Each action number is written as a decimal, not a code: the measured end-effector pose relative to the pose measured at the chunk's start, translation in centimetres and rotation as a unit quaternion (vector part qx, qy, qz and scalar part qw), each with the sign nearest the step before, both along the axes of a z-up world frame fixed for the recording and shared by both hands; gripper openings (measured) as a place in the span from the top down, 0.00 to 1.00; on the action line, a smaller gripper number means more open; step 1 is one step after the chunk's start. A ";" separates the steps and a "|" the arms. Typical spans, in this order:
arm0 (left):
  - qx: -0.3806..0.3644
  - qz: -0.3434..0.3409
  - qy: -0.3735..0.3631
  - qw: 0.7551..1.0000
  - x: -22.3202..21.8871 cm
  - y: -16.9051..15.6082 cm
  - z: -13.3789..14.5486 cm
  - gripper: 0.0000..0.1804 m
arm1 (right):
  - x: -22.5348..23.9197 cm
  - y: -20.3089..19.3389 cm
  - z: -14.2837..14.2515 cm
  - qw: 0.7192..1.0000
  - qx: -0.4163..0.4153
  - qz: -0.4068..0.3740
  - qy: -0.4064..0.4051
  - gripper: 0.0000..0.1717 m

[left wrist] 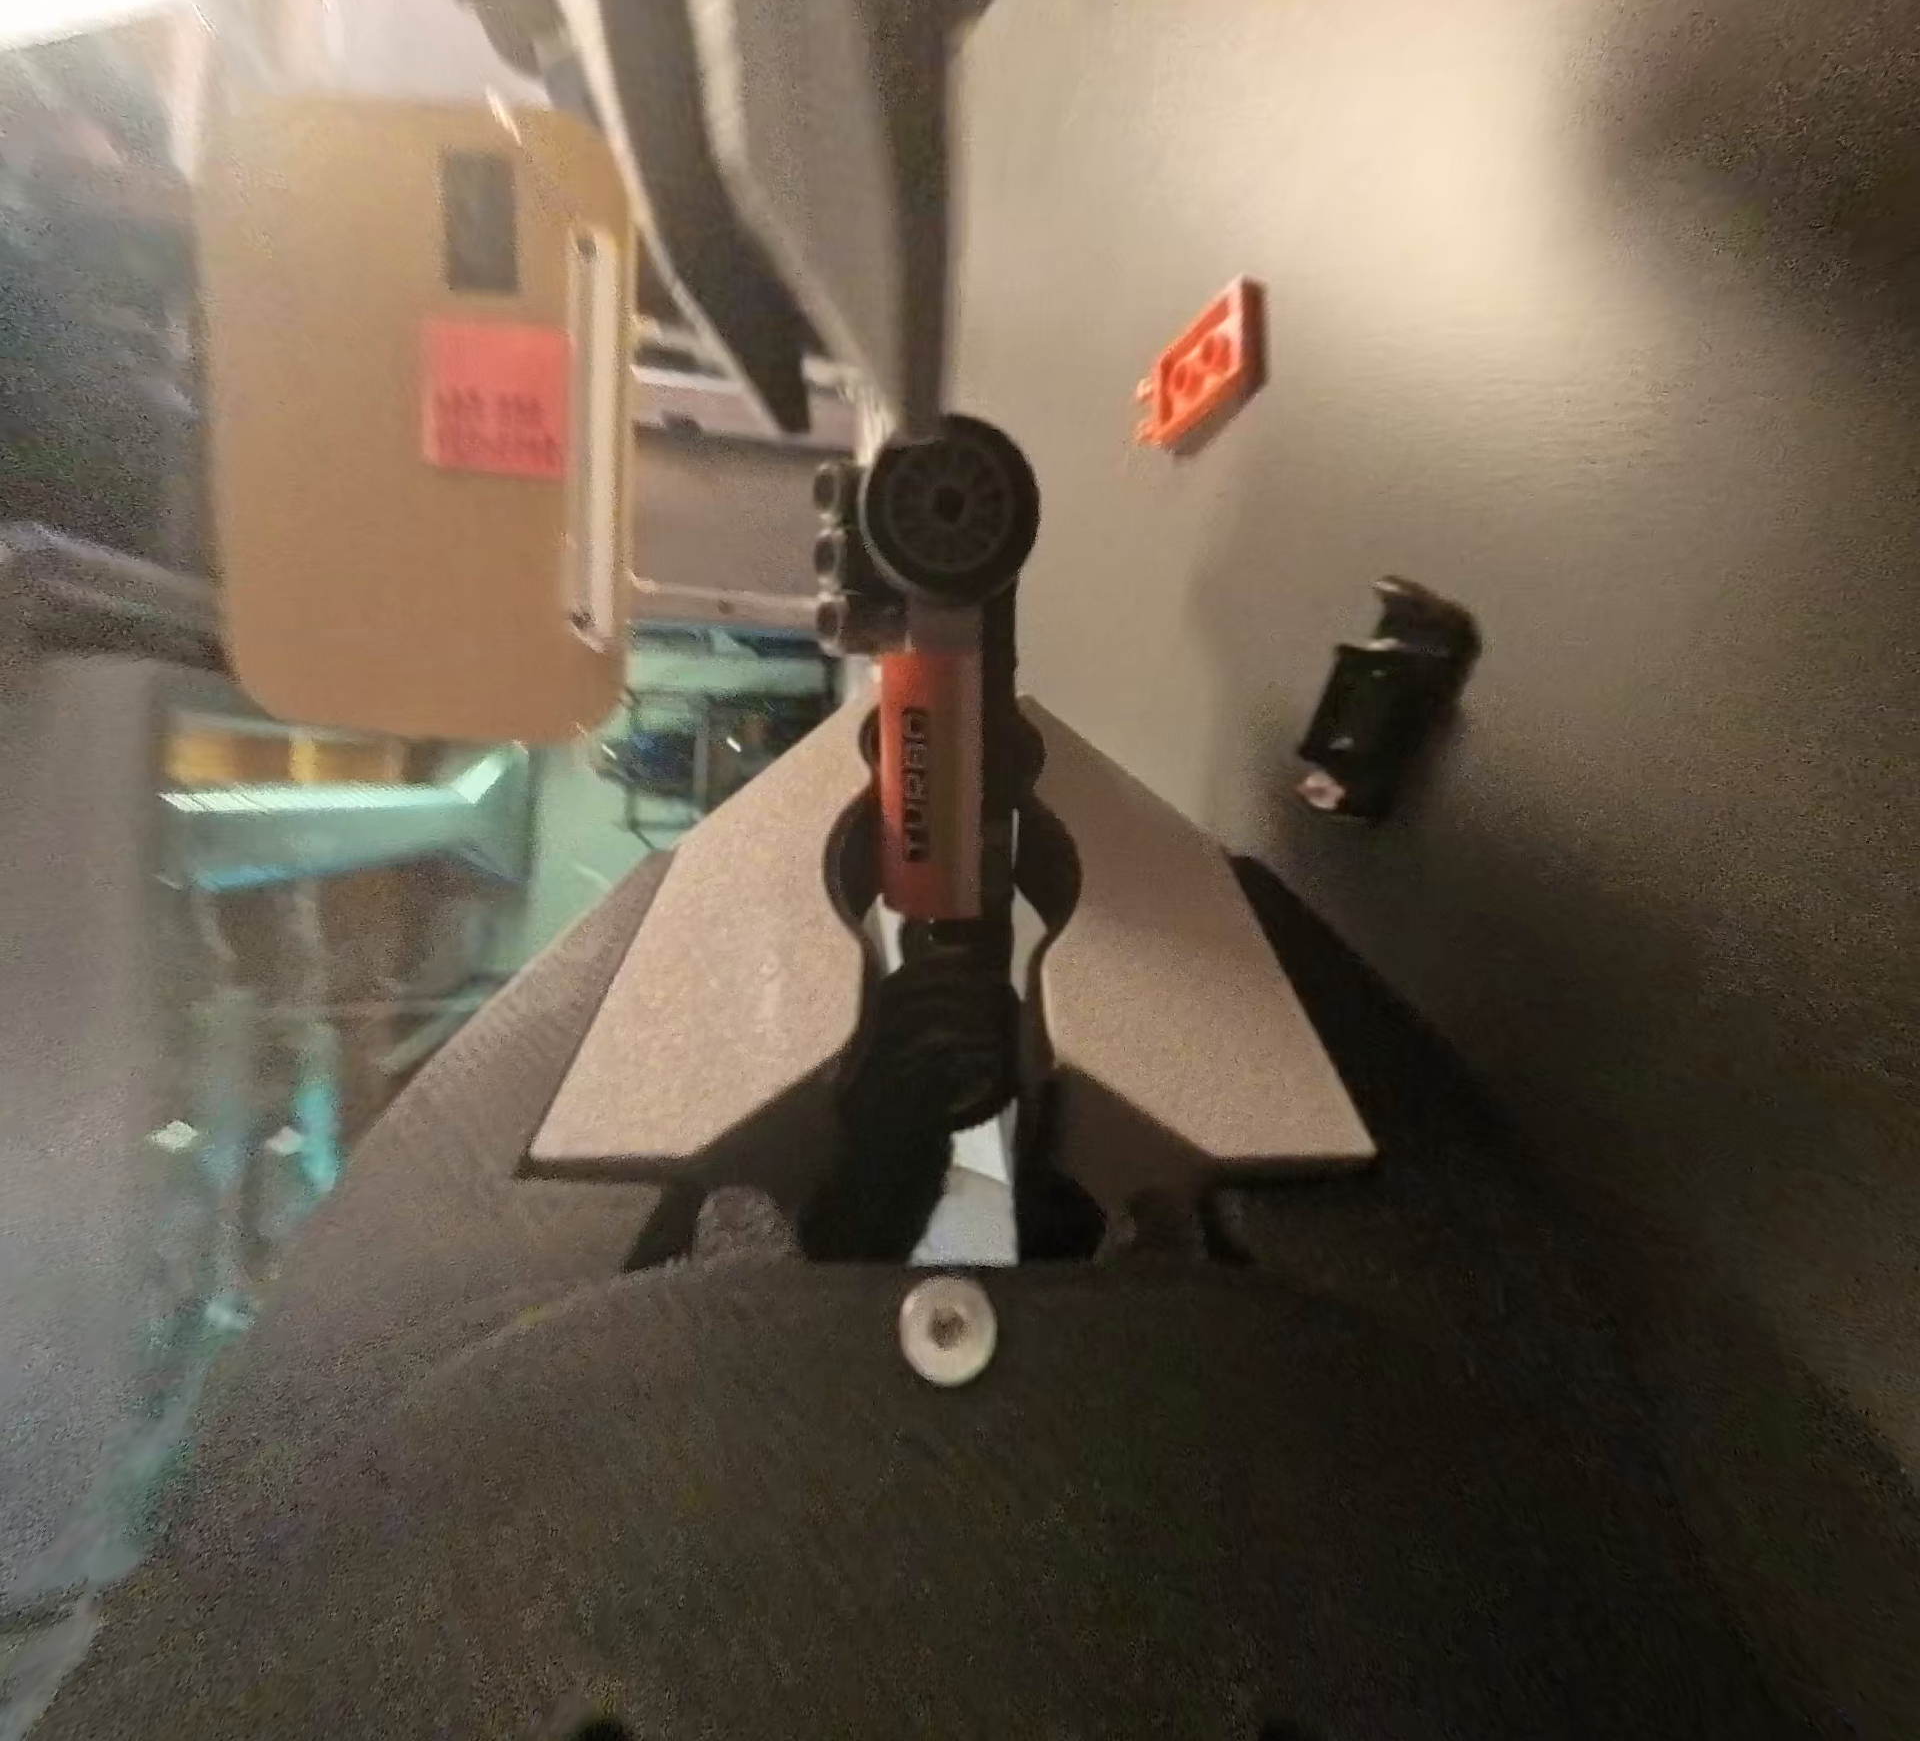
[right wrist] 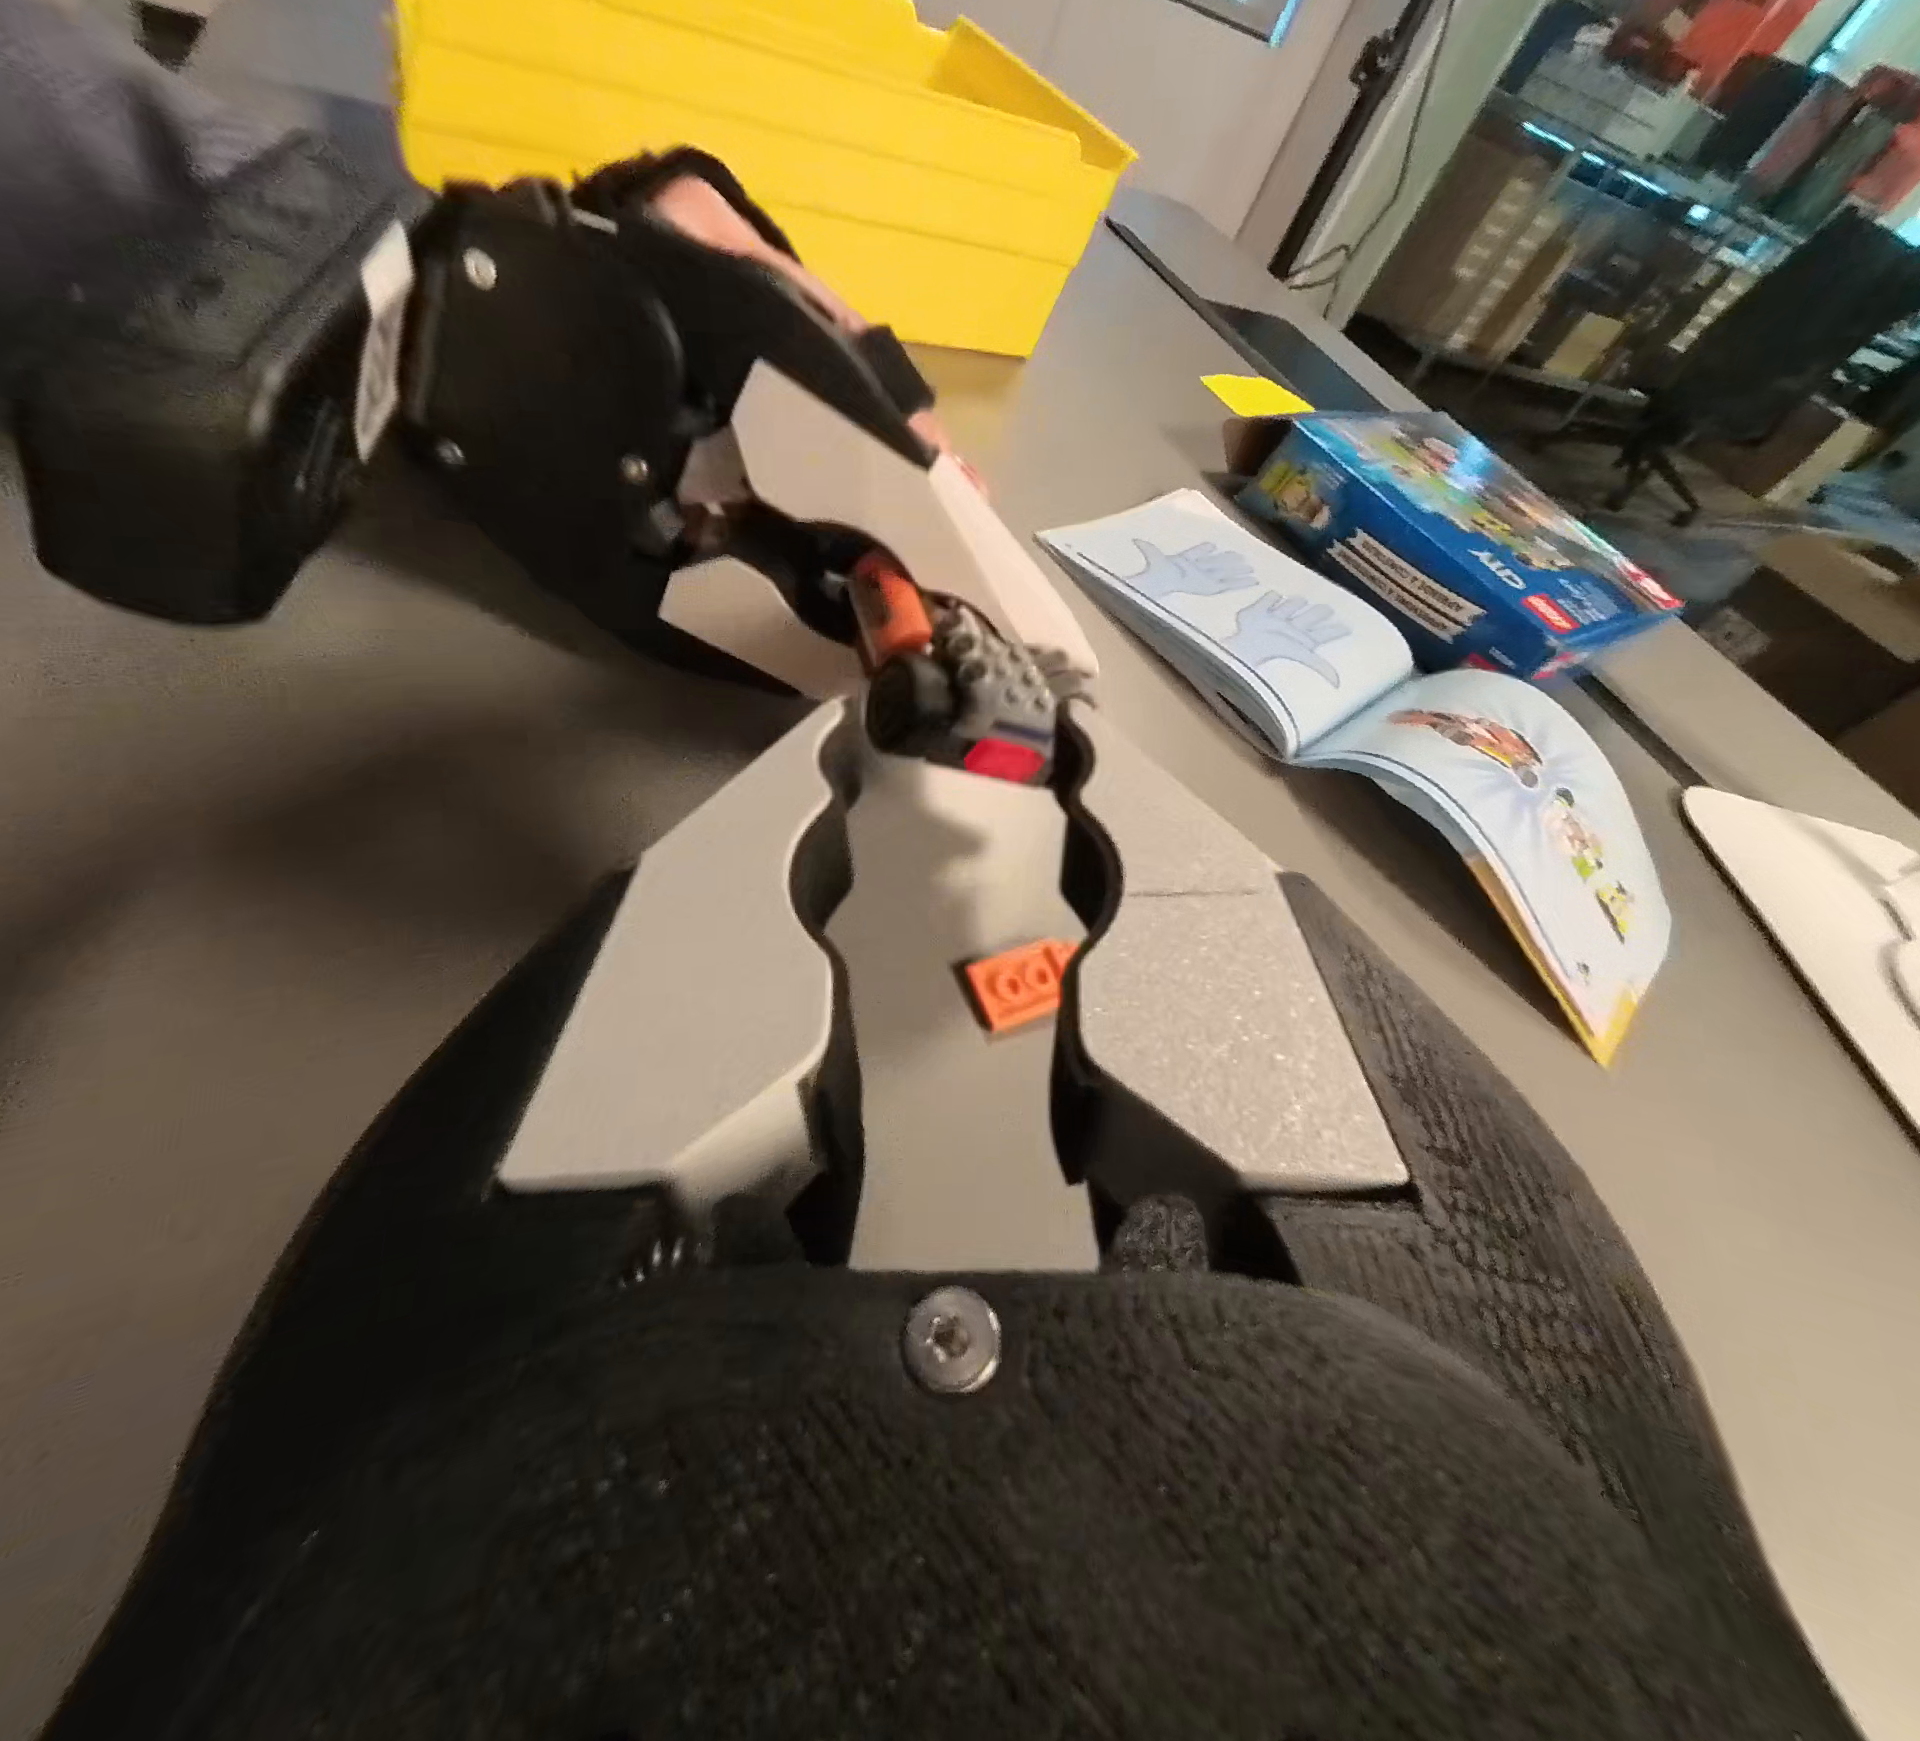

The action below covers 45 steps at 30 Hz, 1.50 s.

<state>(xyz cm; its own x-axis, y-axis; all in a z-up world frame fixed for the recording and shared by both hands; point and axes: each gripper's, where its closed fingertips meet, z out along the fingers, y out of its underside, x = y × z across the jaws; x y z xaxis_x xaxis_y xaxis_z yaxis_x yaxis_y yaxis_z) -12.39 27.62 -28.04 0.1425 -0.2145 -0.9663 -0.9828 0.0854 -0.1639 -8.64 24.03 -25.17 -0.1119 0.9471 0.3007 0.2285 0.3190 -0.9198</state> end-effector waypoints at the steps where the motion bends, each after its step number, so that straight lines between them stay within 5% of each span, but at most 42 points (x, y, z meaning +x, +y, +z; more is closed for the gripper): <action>1: -0.014 0.020 -0.020 0.999 -0.5 0.2 -0.1 0.91 | -0.2 0.2 -0.2 1.000 0.019 -0.012 -0.003 0.76; 8: -0.089 0.056 -0.104 0.989 -0.6 0.4 -1.2 0.91 | -1.5 0.6 -1.1 0.952 0.295 -0.076 -0.023 0.77; 13: -0.090 0.051 -0.105 0.989 -0.6 0.3 -1.3 0.91 | -1.6 0.9 -0.6 0.934 0.344 -0.093 -0.013 0.85; 22: -0.090 0.040 -0.093 0.991 0.3 0.1 -1.4 0.91 | -2.8 -0.5 -1.8 0.888 0.452 -0.076 -0.042 0.81; 24: -0.090 0.036 -0.091 0.991 0.5 0.1 -1.4 0.91 | -2.8 -0.3 -1.6 0.882 0.461 -0.088 -0.042 0.90; 33: -0.058 0.004 -0.144 0.988 -0.3 -0.1 0.5 0.76 | -0.8 1.4 0.6 0.919 0.382 -0.102 0.013 0.91; 36: -0.031 -0.035 -0.146 0.988 0.3 -0.6 1.7 0.91 | -0.7 1.5 0.6 0.920 0.380 -0.099 0.014 0.91; 43: -0.028 0.014 -0.067 0.997 -0.1 -0.3 1.4 0.92 | -1.6 2.1 0.0 0.911 0.391 -0.131 -0.016 0.83; 45: -0.025 0.021 -0.049 0.998 0.1 -0.3 1.3 0.91 | -1.7 2.0 -0.1 0.903 0.408 -0.134 -0.024 0.87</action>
